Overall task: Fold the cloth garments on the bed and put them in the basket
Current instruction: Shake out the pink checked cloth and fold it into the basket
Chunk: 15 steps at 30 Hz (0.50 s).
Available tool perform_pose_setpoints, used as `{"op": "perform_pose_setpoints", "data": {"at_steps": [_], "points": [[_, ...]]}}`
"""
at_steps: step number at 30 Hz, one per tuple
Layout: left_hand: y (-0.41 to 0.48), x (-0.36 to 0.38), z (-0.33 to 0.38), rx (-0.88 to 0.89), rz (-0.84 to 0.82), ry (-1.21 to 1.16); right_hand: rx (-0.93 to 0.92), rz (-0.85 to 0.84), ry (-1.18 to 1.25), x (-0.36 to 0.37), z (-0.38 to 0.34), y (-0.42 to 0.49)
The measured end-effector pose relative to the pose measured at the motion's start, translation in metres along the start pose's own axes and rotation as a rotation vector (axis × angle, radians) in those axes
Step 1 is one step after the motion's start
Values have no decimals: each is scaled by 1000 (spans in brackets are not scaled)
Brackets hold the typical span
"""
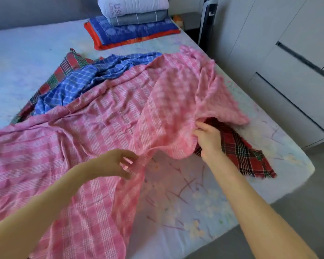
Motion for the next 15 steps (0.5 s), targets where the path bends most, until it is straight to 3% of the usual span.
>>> {"op": "perform_pose_setpoints", "data": {"at_steps": [2,3,6,9,12,15], "points": [[2,-3,2,9,204,-238,-183,-208,-470,29,11,-51],[4,-4,8,13,311,-312,-203,-339,-595,38,21,-70],[17,8,28,-32,439,-394,-81,-650,-718,43,49,-102],[28,24,37,-102,482,-373,30,-813,-721,34,50,-120],[35,30,36,-132,544,-467,64,-775,-679,18,44,-115],[34,22,49,-116,558,-502,244,-465,-474,-4,52,-83]]}}
Point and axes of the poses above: each hand's wrist, its own y-axis towards the middle knuckle, its own x-axis out of the palm, z = x × y, the point moved 2 cm from there along y, towards the middle knuckle, and after that the axes turned 11 degrees about x, right-handed, at the moved point
